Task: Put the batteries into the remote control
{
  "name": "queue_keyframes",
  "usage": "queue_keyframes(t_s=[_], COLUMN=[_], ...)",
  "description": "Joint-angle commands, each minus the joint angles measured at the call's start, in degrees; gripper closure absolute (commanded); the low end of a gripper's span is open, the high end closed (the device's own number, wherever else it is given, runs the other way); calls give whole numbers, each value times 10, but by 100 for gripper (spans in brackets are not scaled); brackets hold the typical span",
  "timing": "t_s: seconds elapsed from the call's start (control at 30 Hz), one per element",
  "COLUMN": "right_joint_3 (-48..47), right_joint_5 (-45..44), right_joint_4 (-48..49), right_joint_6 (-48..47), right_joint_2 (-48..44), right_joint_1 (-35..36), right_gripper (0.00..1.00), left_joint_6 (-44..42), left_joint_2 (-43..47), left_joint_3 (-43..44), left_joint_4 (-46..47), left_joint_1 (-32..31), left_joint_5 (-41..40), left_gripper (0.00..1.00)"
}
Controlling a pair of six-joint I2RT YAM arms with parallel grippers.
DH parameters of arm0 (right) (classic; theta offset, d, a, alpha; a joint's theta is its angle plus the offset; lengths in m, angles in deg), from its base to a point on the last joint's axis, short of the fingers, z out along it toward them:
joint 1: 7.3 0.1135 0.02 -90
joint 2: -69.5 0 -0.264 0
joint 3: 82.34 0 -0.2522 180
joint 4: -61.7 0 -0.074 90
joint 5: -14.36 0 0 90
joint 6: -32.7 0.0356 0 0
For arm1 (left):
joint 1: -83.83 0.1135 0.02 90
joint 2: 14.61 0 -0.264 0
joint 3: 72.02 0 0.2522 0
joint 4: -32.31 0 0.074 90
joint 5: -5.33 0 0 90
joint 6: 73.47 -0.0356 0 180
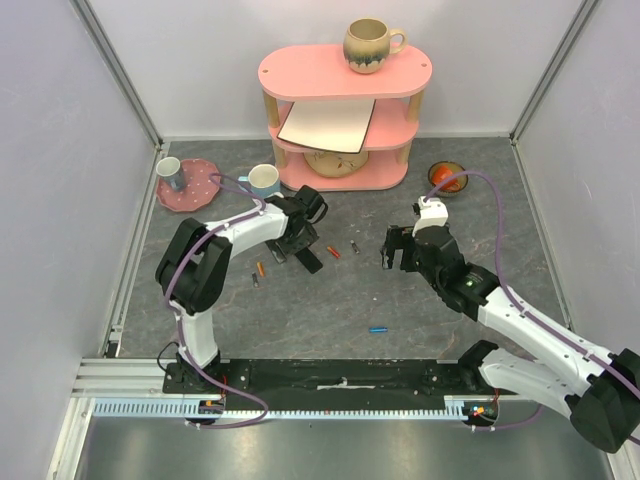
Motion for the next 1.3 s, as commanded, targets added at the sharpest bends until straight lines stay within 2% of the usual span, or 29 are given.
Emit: queue_keyframes(t_s=[0.0, 0.47, 0.53, 0.57, 0.63, 0.67, 0.7, 0.77, 0.83, 0.93, 1.03, 1.07, 1.1, 1.13, 1.17, 1.27], right_joint_3=[3, 2, 3, 3, 2, 0, -4, -10, -23, -37, -45, -44, -40, -35, -20, -12], right_joint_5=[-3, -2, -3, -2, -2, -2, -1, 3, 8, 41, 83, 94, 114, 134, 157, 266], right_joint_4=[8, 8, 8, 8, 8, 4, 3, -5, -7, -8, 1, 11, 20, 50, 70, 132], right_joint_6=[2, -3, -3, -4, -3, -3, -3, -3, -6, -15, -12, -7, -1, 11, 22, 55], right_joint_2=[-11, 3, 3, 3, 3, 3, 3, 0, -3, -9, -13, -15, -18, -25, -30, -29], right_joint_1=[-1, -1, 0, 0, 0, 0, 0, 0, 0, -1, 0, 0, 0, 0, -1, -2], right_gripper=[2, 2, 2, 2, 2, 2, 2, 2, 2, 2, 2, 2, 2, 2, 2, 2], left_joint_6=[30, 9, 5, 2, -6, -12, -19, -43, -70, -127, -176, -184, -196, -199, -200, -196], left_joint_2=[-16, -48, -48, -47, -38, -32, -24, 16, 75, 143, 242, 292, 324, 352, 407, 491], left_joint_3=[29, 26, 18, 15, 4, 1, -4, -12, -32, -87, -168, -219, -248, -276, -331, -423], left_joint_4=[-10, 16, 24, 28, 41, 46, 52, 69, 85, 154, 247, 314, 348, 389, 468, 587], left_joint_1=[7, 30, 31, 33, 35, 35, 35, 34, 35, 35, 35, 35, 35, 35, 35, 35], left_joint_5=[-26, -4, 0, 3, 10, 9, 10, 12, 18, 69, 149, 187, 199, 248, 266, 332], left_gripper=[22, 41, 49, 61, 74, 85, 89, 98, 98, 98, 98, 98, 98, 98, 98, 98])
